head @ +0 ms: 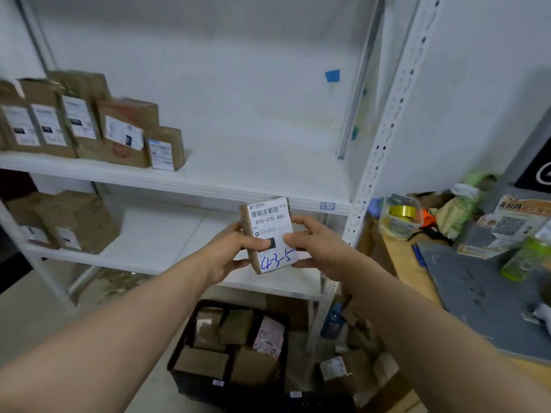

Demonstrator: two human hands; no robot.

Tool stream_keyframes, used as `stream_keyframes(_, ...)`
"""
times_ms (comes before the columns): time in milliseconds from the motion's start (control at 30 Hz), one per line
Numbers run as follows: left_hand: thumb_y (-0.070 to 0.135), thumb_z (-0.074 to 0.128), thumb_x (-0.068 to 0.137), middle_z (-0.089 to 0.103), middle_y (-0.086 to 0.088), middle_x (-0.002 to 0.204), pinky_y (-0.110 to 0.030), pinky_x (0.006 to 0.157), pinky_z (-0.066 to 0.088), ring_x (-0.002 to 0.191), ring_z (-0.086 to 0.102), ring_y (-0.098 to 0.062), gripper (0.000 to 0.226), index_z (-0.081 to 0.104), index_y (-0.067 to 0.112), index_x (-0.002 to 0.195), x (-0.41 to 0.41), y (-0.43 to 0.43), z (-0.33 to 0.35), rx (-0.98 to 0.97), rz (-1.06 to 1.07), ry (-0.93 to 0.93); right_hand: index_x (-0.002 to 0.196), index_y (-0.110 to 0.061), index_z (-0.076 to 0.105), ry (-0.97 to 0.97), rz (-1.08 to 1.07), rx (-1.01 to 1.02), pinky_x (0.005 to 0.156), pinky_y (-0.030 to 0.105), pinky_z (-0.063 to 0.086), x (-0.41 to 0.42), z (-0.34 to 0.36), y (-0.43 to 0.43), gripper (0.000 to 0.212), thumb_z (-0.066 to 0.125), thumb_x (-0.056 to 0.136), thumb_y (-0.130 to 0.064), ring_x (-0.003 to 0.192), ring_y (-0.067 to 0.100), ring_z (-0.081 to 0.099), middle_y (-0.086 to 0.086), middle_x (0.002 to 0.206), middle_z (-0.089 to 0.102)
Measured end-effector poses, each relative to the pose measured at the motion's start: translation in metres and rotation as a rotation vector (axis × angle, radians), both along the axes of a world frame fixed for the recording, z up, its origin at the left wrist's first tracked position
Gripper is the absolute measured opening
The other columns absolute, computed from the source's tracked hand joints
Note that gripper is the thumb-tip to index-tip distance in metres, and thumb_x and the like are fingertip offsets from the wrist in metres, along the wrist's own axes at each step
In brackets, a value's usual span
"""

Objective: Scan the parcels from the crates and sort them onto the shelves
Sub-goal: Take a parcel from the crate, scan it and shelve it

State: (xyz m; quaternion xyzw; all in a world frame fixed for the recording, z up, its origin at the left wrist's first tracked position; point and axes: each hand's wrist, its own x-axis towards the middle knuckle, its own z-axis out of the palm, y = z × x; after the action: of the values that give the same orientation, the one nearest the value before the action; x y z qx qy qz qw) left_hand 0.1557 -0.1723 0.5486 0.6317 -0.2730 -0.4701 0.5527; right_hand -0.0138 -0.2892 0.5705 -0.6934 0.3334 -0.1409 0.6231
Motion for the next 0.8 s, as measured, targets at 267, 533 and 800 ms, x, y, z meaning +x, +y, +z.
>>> stream_keyframes(267, 0.011, 0.088, 0.069, 0.074, 0.021, 0.107, -0.052, 0.105, 0.047, 0.111, 0.066, -0.013, 0.104, 0.024, 0.028, 0.149, 0.136, 0.079, 0.104, -0.208, 0.121, -0.092, 0.126, -0.029, 0.056, -0.270, -0.219, -0.132, 0.078, 0.037, 0.060, 0.152, 0.074, 0.096, 0.030, 0.062, 0.098, -0.018, 0.081, 0.014, 0.074, -0.003, 0.098, 0.075)
stream_keyframes(533, 0.013, 0.078, 0.085, 0.073, 0.006, 0.106, -0.035, 0.075, 0.058, 0.079, 0.074, -0.011, 0.056, 0.041, 0.023, 0.127, 0.190, 0.109, 0.239, -0.499, 0.163, -0.258, 0.117, -0.028, 0.055, -0.451, -0.344, -0.395, 0.084, 0.042, 0.061, 0.222, 0.211, 0.148, 0.018, 0.056, 0.100, -0.023, 0.081, 0.017, 0.073, 0.002, 0.098, 0.074)
stream_keyframes(800, 0.024, 0.081, 0.067, 0.058, 0.005, 0.133, -0.035, 0.087, 0.058, 0.110, 0.067, -0.016, 0.075, 0.044, 0.037, 0.131, 0.200, 0.106, 0.334, -0.727, 0.054, -0.472, 0.115, -0.030, 0.057, -0.623, -0.387, -0.601, 0.078, 0.035, 0.061, 0.224, 0.303, 0.153, 0.020, 0.061, 0.098, -0.020, 0.078, 0.009, 0.073, -0.007, 0.090, 0.075)
